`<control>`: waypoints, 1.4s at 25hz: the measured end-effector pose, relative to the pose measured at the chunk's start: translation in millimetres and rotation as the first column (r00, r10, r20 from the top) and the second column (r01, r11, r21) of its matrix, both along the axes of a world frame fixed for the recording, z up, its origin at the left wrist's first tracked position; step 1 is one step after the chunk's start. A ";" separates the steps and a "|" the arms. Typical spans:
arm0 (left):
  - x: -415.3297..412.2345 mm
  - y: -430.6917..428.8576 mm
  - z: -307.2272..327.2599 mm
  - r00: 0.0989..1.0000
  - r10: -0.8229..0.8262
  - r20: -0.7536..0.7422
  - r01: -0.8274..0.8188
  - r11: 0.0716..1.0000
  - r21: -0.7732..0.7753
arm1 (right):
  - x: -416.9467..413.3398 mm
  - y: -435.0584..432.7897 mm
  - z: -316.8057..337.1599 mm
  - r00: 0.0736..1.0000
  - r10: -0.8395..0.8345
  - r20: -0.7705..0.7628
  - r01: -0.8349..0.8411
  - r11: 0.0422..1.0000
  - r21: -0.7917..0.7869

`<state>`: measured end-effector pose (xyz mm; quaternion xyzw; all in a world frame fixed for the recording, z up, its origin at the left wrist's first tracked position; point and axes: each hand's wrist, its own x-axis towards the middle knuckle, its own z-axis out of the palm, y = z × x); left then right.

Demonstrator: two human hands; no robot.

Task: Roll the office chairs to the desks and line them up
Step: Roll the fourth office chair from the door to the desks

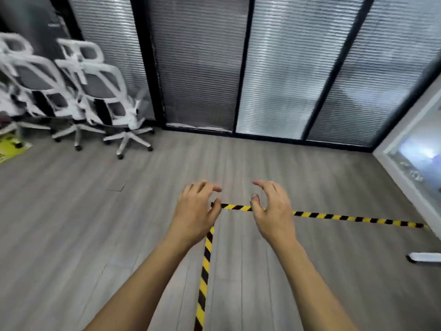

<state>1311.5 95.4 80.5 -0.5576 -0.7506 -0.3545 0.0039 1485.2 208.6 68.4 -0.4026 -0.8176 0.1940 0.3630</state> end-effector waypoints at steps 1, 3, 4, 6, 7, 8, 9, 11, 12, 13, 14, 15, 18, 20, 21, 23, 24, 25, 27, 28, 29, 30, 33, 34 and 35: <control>-34.6 -4.9 -1.7 0.999 0.048 0.004 -0.048 0.999 -0.003 | -39.1 3.8 -1.7 0.999 0.049 0.004 -0.049 0.999 0.001; -103.0 -13.7 -9.4 0.991 0.130 0.020 -0.129 0.991 -0.027 | -118.8 13.3 -7.9 0.990 0.142 0.022 -0.142 0.990 0.002; -136.5 -16.7 -13.5 0.986 0.167 0.026 -0.166 0.986 -0.035 | -157.9 18.3 -11.8 0.983 0.183 0.032 -0.183 0.983 -0.003; -206.6 -16.3 -20.6 0.971 0.237 0.016 -0.236 0.971 -0.043 | -238.6 31.6 -23.1 0.965 0.263 0.026 -0.263 0.965 -0.010; -242.4 -13.2 -22.9 0.963 0.269 0.004 -0.268 0.962 -0.054 | -279.7 38.7 -28.4 0.954 0.300 0.009 -0.300 0.954 -0.011; -284.0 -8.2 -25.4 0.953 0.302 -0.005 -0.301 0.951 -0.067 | -327.7 48.1 -33.9 0.942 0.335 -0.009 -0.336 0.942 -0.023; -322.7 -3.8 -25.5 0.942 0.335 -0.006 -0.334 0.939 -0.085 | -372.2 56.9 -38.0 0.930 0.367 -0.025 -0.368 0.929 -0.042; -397.5 2.1 -19.8 0.923 0.385 -0.018 -0.385 0.916 -0.109 | -458.0 70.5 -38.9 0.906 0.420 -0.057 -0.423 0.903 -0.068; -432.0 3.3 -16.6 0.914 0.405 -0.024 -0.405 0.907 -0.112 | -498.2 75.6 -37.2 0.893 0.446 -0.067 -0.450 0.890 -0.070; -470.9 3.9 -13.2 0.901 0.432 -0.026 -0.432 0.895 -0.107 | -543.8 81.5 -33.2 0.878 0.473 -0.070 -0.477 0.876 -0.074; -504.4 3.6 -10.4 0.886 0.462 -0.018 -0.462 0.881 -0.100 | -583.7 86.1 -28.5 0.865 0.497 -0.072 -0.502 0.862 -0.074; -536.3 4.0 -9.0 0.872 0.489 -0.008 -0.488 0.868 -0.093 | -620.6 90.0 -23.8 0.852 0.519 -0.071 -0.523 0.850 -0.067; -641.1 13.9 -12.2 0.841 0.541 -0.010 -0.540 0.838 -0.082 | -733.8 110.2 -19.7 0.821 0.568 -0.065 -0.571 0.819 -0.055; -719.5 24.3 -17.5 0.831 0.556 -0.004 -0.554 0.827 -0.091 | -809.5 127.6 -22.5 0.812 0.579 -0.074 -0.583 0.811 -0.050; -762.7 29.7 -19.7 0.827 0.562 -0.002 -0.561 0.824 -0.086 | -848.6 136.3 -24.4 0.815 0.574 -0.076 -0.578 0.815 -0.045; -849.0 43.0 -21.7 0.828 0.561 0.003 -0.559 0.826 -0.078 | -925.6 153.5 -27.1 0.839 0.539 -0.077 -0.542 0.840 -0.025; -889.4 51.4 -19.7 0.833 0.554 0.003 -0.552 0.830 -0.080 | -962.4 161.5 -25.9 0.851 0.518 -0.088 -0.521 0.853 -0.024; -927.3 61.9 -17.1 0.844 0.536 0.000 -0.534 0.842 -0.081 | -996.7 169.3 -23.7 0.860 0.500 -0.107 -0.504 0.863 -0.018; -995.9 85.9 -11.5 0.868 0.497 -0.013 -0.496 0.864 -0.085 | -1060.8 188.2 -19.6 0.871 0.470 -0.141 -0.476 0.880 -0.007; -1032.0 100.2 -10.4 0.877 0.480 -0.021 -0.480 0.873 -0.084 | -1093.9 200.5 -18.1 0.881 0.450 -0.148 -0.456 0.890 -0.010; -1063.7 113.4 -10.0 0.884 0.466 -0.025 -0.466 0.880 -0.088 | -1121.7 211.3 -17.3 0.890 0.430 -0.148 -0.437 0.899 -0.018; -1092.4 126.9 -9.8 0.894 0.447 -0.028 -0.447 0.890 -0.092 | -1145.3 221.7 -17.6 0.898 0.413 -0.149 -0.421 0.907 -0.025; -1185.0 175.0 -13.4 0.923 0.379 -0.070 -0.385 0.915 -0.123 | -1221.4 266.8 -24.5 0.922 0.355 -0.154 -0.365 0.930 -0.041; -1217.3 192.7 -17.1 0.925 0.370 -0.079 -0.378 0.917 -0.129 | -1248.4 284.5 -28.7 0.931 0.332 -0.150 -0.343 0.938 -0.058; -1248.9 211.0 -21.5 0.926 0.368 -0.087 -0.377 0.917 -0.134 | -1275.0 302.3 -34.4 0.940 0.312 -0.140 -0.324 0.944 -0.070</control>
